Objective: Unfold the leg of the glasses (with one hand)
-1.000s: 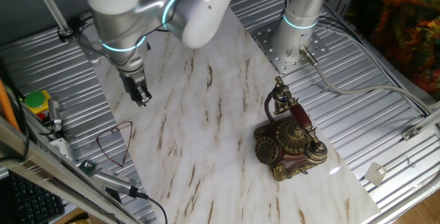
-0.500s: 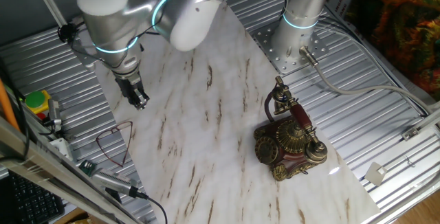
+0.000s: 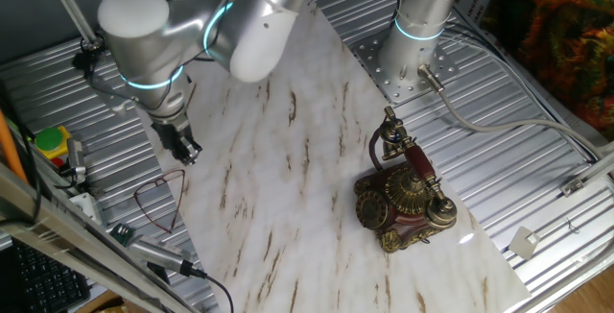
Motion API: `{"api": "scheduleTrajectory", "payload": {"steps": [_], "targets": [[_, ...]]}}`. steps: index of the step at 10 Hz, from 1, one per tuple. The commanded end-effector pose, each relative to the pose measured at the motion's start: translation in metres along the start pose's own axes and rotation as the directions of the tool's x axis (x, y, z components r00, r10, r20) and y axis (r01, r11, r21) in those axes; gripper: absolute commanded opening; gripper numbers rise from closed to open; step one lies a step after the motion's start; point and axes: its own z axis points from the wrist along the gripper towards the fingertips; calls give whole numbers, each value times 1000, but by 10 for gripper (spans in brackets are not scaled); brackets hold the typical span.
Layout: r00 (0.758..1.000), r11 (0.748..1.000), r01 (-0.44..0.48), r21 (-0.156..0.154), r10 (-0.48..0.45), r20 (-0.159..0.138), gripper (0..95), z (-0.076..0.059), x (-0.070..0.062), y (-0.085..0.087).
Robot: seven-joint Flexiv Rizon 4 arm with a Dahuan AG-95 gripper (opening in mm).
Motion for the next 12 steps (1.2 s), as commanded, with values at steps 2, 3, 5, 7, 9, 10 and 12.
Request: {"api": "scheduleTrajectory", "payload": {"steps": [2, 3, 5, 7, 9, 10, 12], "targets": [[989, 989, 149, 17, -149, 4, 190, 9, -7, 1], [984, 984, 177, 19, -177, -2, 190, 11, -8, 1], [965, 965, 262, 20, -262, -5, 190, 19, -13, 0], [955, 955, 297, 19, -297, -4, 190, 25, -19, 0], [940, 940, 341, 24, -340, -10, 190, 28, -27, 1], [936, 936, 352, 25, -352, -11, 190, 29, -30, 2], [920, 919, 392, 24, -392, -7, 190, 34, -37, 3]]}}
